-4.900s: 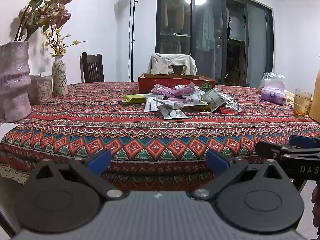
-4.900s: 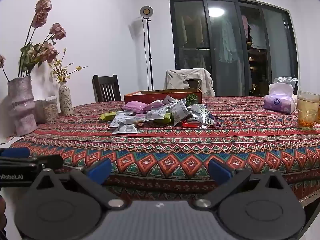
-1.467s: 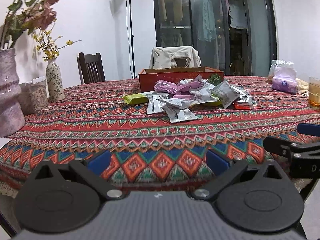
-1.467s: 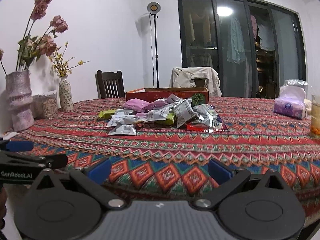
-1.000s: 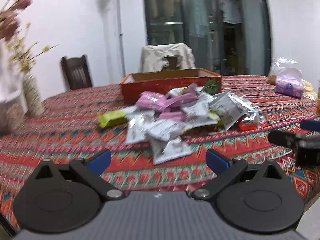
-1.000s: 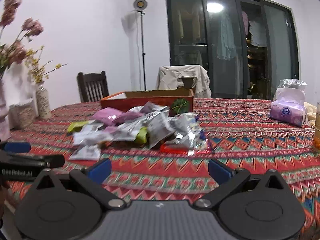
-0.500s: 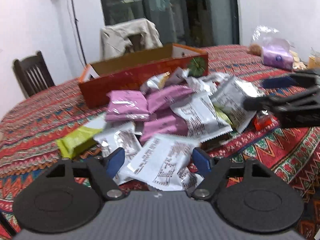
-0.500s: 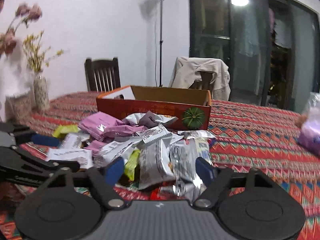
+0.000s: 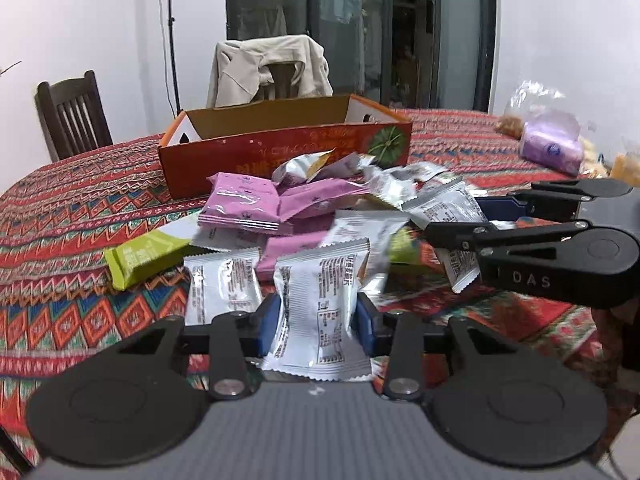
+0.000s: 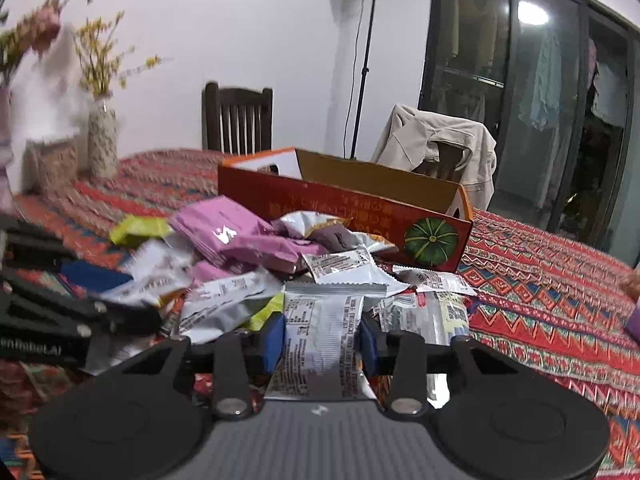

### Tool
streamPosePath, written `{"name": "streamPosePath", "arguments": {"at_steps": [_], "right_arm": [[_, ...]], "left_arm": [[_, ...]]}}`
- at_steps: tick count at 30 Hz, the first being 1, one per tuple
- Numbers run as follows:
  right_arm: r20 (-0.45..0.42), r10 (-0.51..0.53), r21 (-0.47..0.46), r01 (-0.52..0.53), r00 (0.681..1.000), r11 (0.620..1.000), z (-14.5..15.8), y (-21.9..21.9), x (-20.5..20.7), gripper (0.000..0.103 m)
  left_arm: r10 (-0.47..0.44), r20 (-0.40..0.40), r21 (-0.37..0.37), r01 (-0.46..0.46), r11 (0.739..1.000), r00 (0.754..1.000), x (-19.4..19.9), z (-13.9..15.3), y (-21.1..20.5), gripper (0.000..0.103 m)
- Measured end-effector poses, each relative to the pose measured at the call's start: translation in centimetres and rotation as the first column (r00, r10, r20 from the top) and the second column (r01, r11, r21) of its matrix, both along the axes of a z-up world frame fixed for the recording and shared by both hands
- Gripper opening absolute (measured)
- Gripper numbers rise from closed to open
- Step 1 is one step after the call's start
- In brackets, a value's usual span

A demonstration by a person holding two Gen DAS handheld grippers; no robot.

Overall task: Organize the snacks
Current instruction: 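Carry the white packet in the left tool into the box while the right tool carries its own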

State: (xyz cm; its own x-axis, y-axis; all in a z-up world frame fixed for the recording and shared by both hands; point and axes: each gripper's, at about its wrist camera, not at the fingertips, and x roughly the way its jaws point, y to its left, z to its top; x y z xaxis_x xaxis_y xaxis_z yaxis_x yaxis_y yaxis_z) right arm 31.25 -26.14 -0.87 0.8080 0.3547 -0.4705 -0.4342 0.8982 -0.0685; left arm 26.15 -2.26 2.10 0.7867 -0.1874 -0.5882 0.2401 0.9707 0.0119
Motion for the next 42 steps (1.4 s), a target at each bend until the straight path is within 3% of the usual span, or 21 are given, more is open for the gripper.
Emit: {"name": "streamPosePath", "arguments": {"at_steps": [7, 12, 18, 21, 24, 28, 34, 38, 42], "right_arm": [[0.008, -0.003, 0.09, 0.003, 1.0, 0.996, 1.8, -3.3, -4.9, 0.038], [-0.024, -0.004, 0.152, 0.008, 1.0, 0.988, 2.0, -5.2, -7.4, 0.038], [-0.011, 0.033, 0.206, -0.03, 0.999, 0.978, 3.1, -5.9, -7.4, 0.038], [0.022, 0.092, 0.285, -0.095, 0.995, 0.954, 5.5, -6.6, -6.6, 0.038], [0.071, 0.12, 0.306, -0.136, 0.99, 0.942, 9.1, -7.4, -4.7, 0.039], [0.118, 0.128, 0.3, -0.159, 0.985, 0.941, 14.2, -8.3, 0.2, 0.039], [0.001, 0.125, 0.343, -0.117, 0.992, 0.932, 19.6, -8.0, 14.1, 0.039], [-0.128, 0.088, 0.3, -0.046, 0.988, 0.953, 19.6, -5.8, 24.3, 0.04], [-0.261, 0.025, 0.204, 0.03, 0.965, 0.979, 15.5, -2.7, 33.7, 0.04]], "left_arm": [[0.054, 0.05, -0.02, -0.054, 0.998, 0.997, -5.2, 2.3, -0.6, 0.04], [0.094, 0.083, -0.022, -0.093, 0.995, 0.992, -6.7, 3.9, -0.6, 0.04], [0.108, 0.11, -0.028, -0.106, 0.994, 0.988, -5.7, 6.0, 0.1, 0.04], [0.083, 0.172, -0.039, -0.078, 0.996, 0.982, -3.8, 9.2, 1.3, 0.04], [0.064, 0.228, -0.064, -0.05, 0.997, 0.972, -0.5, 13.0, 3.0, 0.04], [0.064, 0.246, -0.071, -0.048, 0.996, 0.967, 6.1, 17.2, 5.0, 0.04], [0.089, 0.143, -0.055, -0.082, 0.995, 0.986, 20.1, 19.3, 7.0, 0.04], [0.11, 0.069, -0.015, -0.109, 0.994, 0.992, 29.7, 16.1, 7.1, 0.04], [0.097, -0.027, 0.049, -0.096, 0.994, 0.995, 36.8, 9.9, 6.4, 0.04]]}}
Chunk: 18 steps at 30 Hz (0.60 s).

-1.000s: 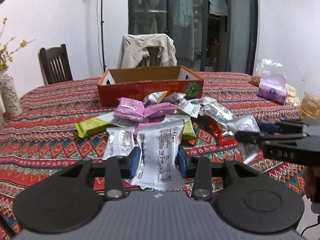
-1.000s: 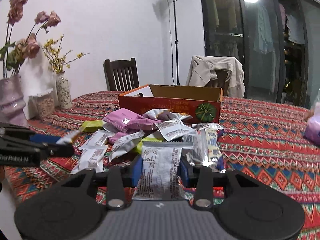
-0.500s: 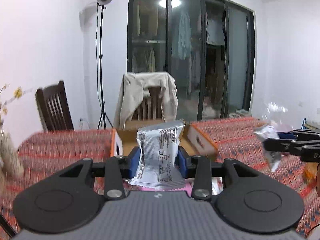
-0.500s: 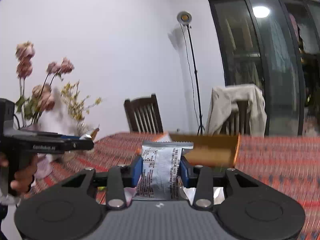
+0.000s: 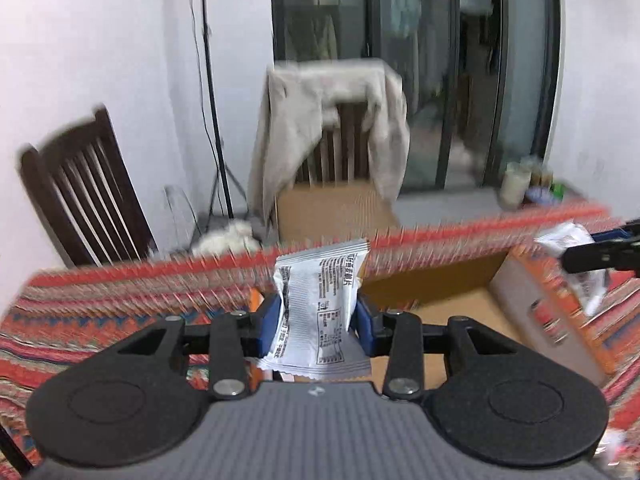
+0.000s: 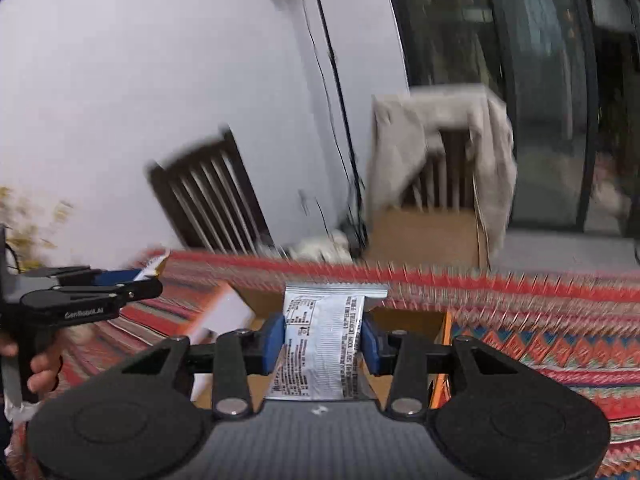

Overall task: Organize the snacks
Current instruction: 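Carry the white packet in the left tool into the box while the right tool carries its own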

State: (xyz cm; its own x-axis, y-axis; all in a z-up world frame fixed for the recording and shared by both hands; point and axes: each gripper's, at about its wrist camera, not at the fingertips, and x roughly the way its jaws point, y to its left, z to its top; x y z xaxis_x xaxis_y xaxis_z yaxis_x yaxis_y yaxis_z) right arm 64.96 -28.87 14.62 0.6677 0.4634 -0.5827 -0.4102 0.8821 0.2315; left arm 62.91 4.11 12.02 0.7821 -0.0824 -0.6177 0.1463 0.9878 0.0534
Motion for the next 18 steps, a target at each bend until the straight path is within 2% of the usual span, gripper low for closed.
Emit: {"name": "streamPosePath", "arguments": {"at_steps": [2, 4, 6, 8, 10, 11, 12, 14, 15, 18], "right_arm": [[-0.072, -0.015, -0.063, 0.01, 0.997, 0.998, -3.3, 1.8, 3.7, 0.04], [-0.106, -0.055, -0.165, 0.037, 0.993, 0.986, -6.5, 3.6, 6.8, 0.04], [-0.146, -0.079, -0.213, 0.046, 0.986, 0.976, -9.1, 4.4, 8.8, 0.04], [-0.16, -0.1, -0.262, 0.055, 0.982, 0.963, -11.1, 5.1, 10.4, 0.04], [-0.139, -0.114, -0.317, 0.065, 0.984, 0.946, -12.5, 5.4, 11.4, 0.04], [-0.123, -0.114, -0.333, 0.067, 0.986, 0.941, -13.0, 5.3, 11.6, 0.045], [-0.102, -0.1, -0.355, 0.058, 0.99, 0.933, -13.4, 5.5, 11.6, 0.057], [-0.087, -0.076, -0.392, 0.036, 0.993, 0.919, -13.8, 6.1, 11.5, 0.062], [-0.075, -0.068, -0.393, 0.033, 0.995, 0.919, -13.8, 6.1, 11.4, 0.07], [-0.047, -0.078, -0.395, 0.053, 0.996, 0.917, -13.6, 6.1, 11.2, 0.076]], "left_arm": [[0.012, -0.059, 0.005, -0.012, 1.0, 0.998, 2.2, -2.7, 0.2, 0.04], [0.025, -0.099, 0.023, -0.022, 0.999, 0.995, 3.6, -4.6, 0.1, 0.04], [0.04, -0.132, 0.06, -0.033, 0.998, 0.99, 4.5, -6.2, 0.0, 0.042], [0.058, -0.157, 0.094, -0.044, 0.995, 0.986, 5.2, -7.5, -0.1, 0.046], [0.062, -0.182, 0.096, -0.045, 0.994, 0.981, 5.6, -7.8, 0.1, 0.05], [0.064, -0.18, 0.078, -0.05, 0.996, 0.982, 5.3, -7.6, 0.1, 0.052], [0.065, -0.178, 0.068, -0.054, 0.996, 0.982, 5.1, -7.6, 0.2, 0.054], [0.062, -0.179, 0.091, -0.046, 0.995, 0.982, 4.8, -7.7, -0.3, 0.056], [0.064, -0.181, 0.099, -0.046, 0.994, 0.981, 4.8, -7.7, -0.6, 0.058], [0.062, -0.169, 0.113, -0.043, 0.993, 0.984, 4.9, -7.7, -1.0, 0.07]]}}
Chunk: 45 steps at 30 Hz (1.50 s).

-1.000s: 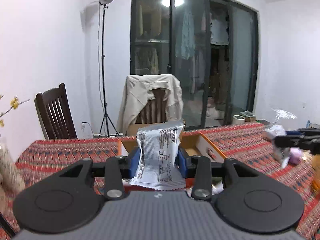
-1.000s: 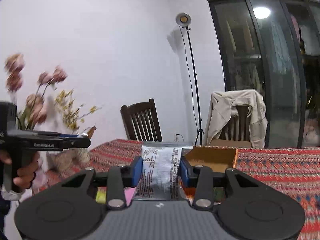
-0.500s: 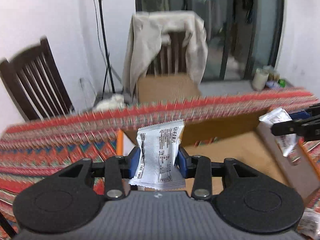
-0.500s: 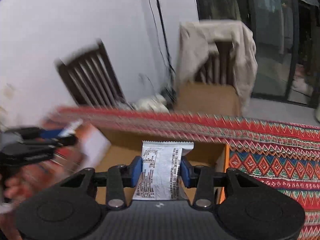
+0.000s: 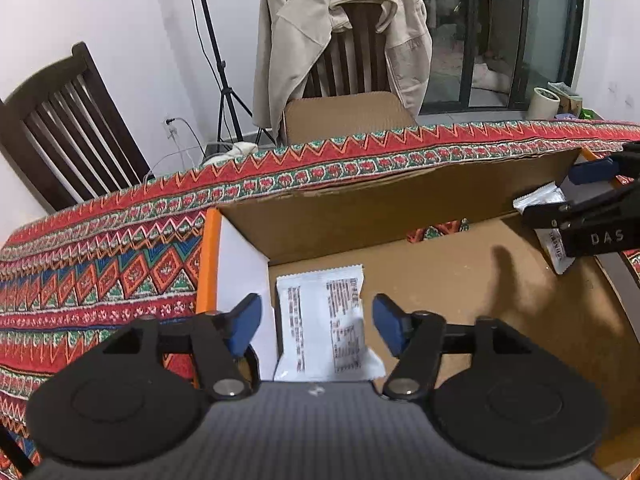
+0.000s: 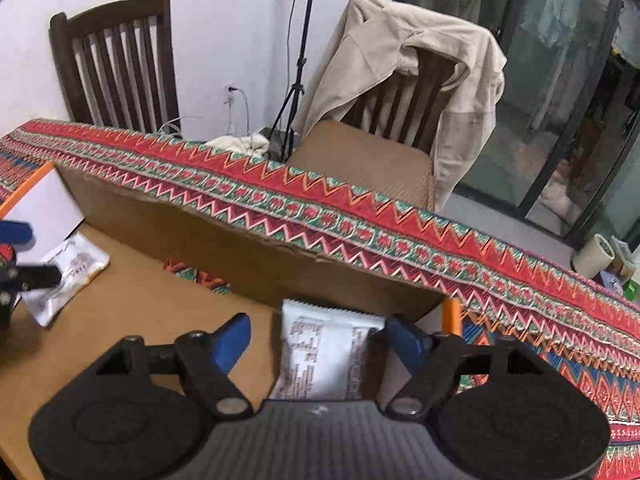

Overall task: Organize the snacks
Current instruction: 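Carry the white packet in the left tool into the box while the right tool carries its own, then open both tools to drop the packets in the box and withdraw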

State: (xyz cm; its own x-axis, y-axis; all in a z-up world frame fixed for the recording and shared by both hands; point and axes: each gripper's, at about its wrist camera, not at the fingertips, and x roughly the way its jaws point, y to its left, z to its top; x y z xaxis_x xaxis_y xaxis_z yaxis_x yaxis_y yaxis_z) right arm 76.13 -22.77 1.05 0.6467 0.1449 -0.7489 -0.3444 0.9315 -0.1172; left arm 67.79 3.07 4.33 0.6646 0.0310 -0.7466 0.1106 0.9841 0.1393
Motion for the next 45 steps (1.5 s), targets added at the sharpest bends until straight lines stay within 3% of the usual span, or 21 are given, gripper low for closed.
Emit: {"name": "streamPosePath", "arguments": {"at_steps": [2, 5, 8, 12, 15, 17, 19, 24, 28, 32, 38, 45], "right_arm": [[0.013, -0.004, 0.025, 0.003, 1.0, 1.0, 0.4, -0.3, -0.2, 0.076], [0.02, -0.002, 0.068, 0.001, 1.0, 0.998, 1.9, -0.8, -1.0, 0.076], [0.052, 0.016, 0.099, -0.021, 0.999, 0.995, 4.9, -1.3, -3.2, 0.077], [0.126, 0.031, 0.109, -0.045, 0.992, 0.993, 10.5, -1.9, -7.8, 0.089], [0.169, 0.037, 0.127, -0.059, 0.985, 0.99, 14.6, -2.5, -11.6, 0.091], [0.19, 0.043, 0.125, -0.067, 0.981, 0.99, 16.9, -2.9, -14.2, 0.096], [0.219, 0.055, 0.129, -0.084, 0.974, 0.988, 19.4, -3.5, -17.2, 0.102], [0.312, 0.048, 0.138, -0.095, 0.949, 0.986, 23.9, -5.8, -26.0, 0.103], [0.38, 0.044, 0.167, -0.115, 0.924, 0.979, 24.4, -8.5, -33.5, 0.103], [0.427, 0.048, 0.206, -0.148, 0.903, 0.967, 23.1, -11.0, -40.6, 0.103], [0.468, 0.059, 0.273, -0.208, 0.882, 0.939, 18.1, -13.7, -49.6, 0.103], [0.493, 0.0, 0.272, -0.154, 0.87, 0.95, 11.0, -14.1, -56.9, 0.103]], "left_arm": [[0.011, 0.02, -0.009, -0.011, 1.0, 1.0, -0.1, 0.6, 0.1, 0.078], [0.028, 0.043, -0.057, -0.026, 0.998, 0.999, -1.5, 2.8, 0.2, 0.083], [0.028, 0.081, -0.051, -0.024, 0.998, 0.996, -3.7, 5.9, 0.0, 0.084], [0.037, 0.158, -0.05, -0.029, 0.998, 0.987, -7.8, 10.8, -0.1, 0.09], [0.038, 0.208, -0.068, -0.024, 0.997, 0.977, -11.8, 14.7, -0.3, 0.094], [0.041, 0.256, -0.072, -0.023, 0.997, 0.966, -15.2, 17.2, -0.4, 0.102], [0.035, 0.311, -0.07, -0.014, 0.997, 0.95, -19.1, 19.2, -0.5, 0.103], [0.029, 0.384, -0.102, 0.011, 0.995, 0.923, -28.4, 22.1, -0.7, 0.103], [0.043, 0.426, -0.12, 0.01, 0.993, 0.904, -35.5, 22.1, -0.9, 0.103], [0.064, 0.461, -0.186, 0.026, 0.982, 0.885, -41.7, 20.2, -0.5, 0.103], [0.132, 0.472, -0.241, -0.016, 0.971, 0.872, -48.3, 15.0, -0.1, 0.103], [0.104, 0.467, -0.175, -0.023, 0.984, 0.878, -54.0, 7.8, -1.4, 0.103]]}}
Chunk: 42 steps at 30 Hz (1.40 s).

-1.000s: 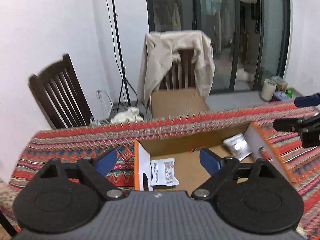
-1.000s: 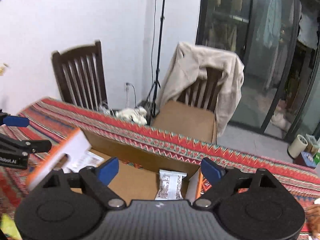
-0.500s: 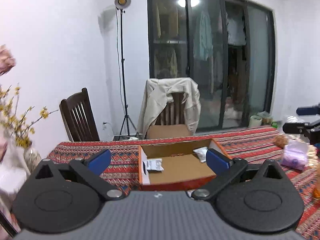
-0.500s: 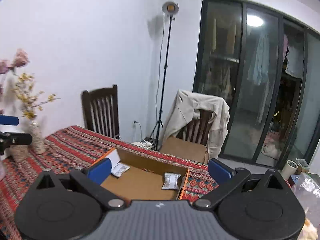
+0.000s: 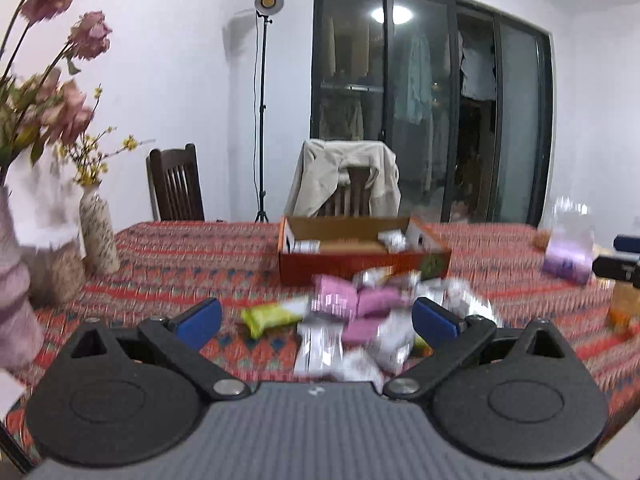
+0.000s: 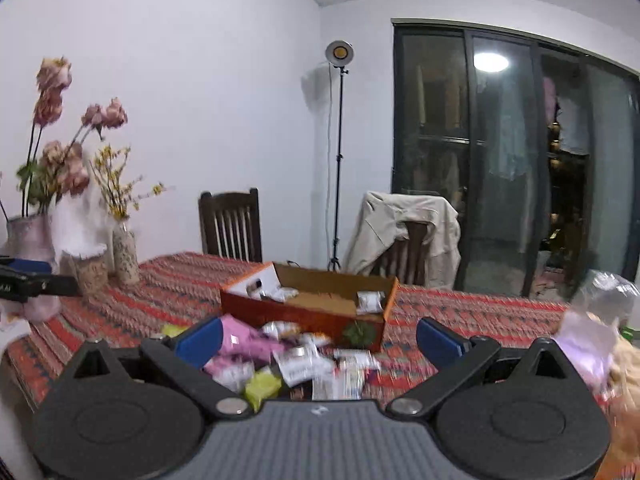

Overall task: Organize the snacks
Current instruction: 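Open both tools to drop the packets in the box and withdraw, then grasp a white packet with the left tool while the right tool grasps a silver packet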

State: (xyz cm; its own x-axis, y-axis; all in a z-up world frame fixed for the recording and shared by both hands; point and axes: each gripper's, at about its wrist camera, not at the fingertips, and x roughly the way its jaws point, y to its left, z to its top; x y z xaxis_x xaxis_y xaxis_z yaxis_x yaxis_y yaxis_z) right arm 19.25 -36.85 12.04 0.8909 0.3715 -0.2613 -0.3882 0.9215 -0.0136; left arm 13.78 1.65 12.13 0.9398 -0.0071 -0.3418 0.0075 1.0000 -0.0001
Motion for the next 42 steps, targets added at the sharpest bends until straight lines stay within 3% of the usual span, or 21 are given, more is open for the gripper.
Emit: {"name": "streamPosePath", "arguments": {"at_steps": [4, 8, 15, 24, 30, 35, 37, 40, 42], "right_arm": [[-0.004, -0.034, 0.021, 0.034, 0.999, 0.999, -4.5, -0.1, -2.7, 0.103], [-0.041, -0.064, 0.071, 0.066, 0.997, 0.995, -9.5, -0.2, -4.4, 0.103], [-0.115, -0.108, -0.013, 0.107, 0.987, 0.994, -14.5, 0.5, -5.1, 0.103], [-0.106, -0.115, 0.019, 0.118, 0.988, 0.993, -14.5, 0.4, -4.3, 0.103], [-0.103, -0.101, 0.035, 0.105, 0.99, 0.994, -13.8, 0.7, -2.4, 0.103], [-0.094, -0.065, 0.058, 0.07, 0.993, 0.996, -12.8, 1.5, -0.6, 0.102], [-0.098, -0.045, 0.07, 0.052, 0.994, 0.996, -12.4, 2.1, 0.1, 0.101], [-0.112, 0.006, 0.092, 0.004, 0.994, 0.996, -11.7, 3.2, 1.4, 0.092], [-0.126, 0.045, 0.095, -0.033, 0.991, 0.995, -11.3, 4.3, 2.5, 0.089]], "left_arm": [[0.021, -0.014, 0.04, -0.021, 0.999, 1.0, -2.7, -3.7, -0.5, 0.103], [0.026, -0.055, 0.02, -0.025, 0.999, 0.998, -3.5, -6.5, -0.3, 0.103], [0.024, -0.12, 0.002, -0.024, 1.0, 0.993, -3.0, -9.1, -0.8, 0.103], [0.004, -0.14, -0.003, -0.004, 1.0, 0.99, -0.9, -9.4, -2.0, 0.103], [-0.015, -0.16, -0.045, 0.008, 0.999, 0.987, 3.1, -9.5, -3.0, 0.101], [-0.007, -0.224, -0.034, -0.001, 0.999, 0.975, 8.4, -10.5, -4.2, 0.074], [-0.001, -0.263, -0.044, -0.011, 0.999, 0.965, 10.4, -11.1, -4.3, 0.07], [-0.003, -0.285, -0.04, -0.009, 0.999, 0.959, 12.0, -12.0, -4.4, 0.07], [-0.016, -0.294, -0.042, 0.003, 0.999, 0.956, 12.6, -12.4, -4.4, 0.062]]}}
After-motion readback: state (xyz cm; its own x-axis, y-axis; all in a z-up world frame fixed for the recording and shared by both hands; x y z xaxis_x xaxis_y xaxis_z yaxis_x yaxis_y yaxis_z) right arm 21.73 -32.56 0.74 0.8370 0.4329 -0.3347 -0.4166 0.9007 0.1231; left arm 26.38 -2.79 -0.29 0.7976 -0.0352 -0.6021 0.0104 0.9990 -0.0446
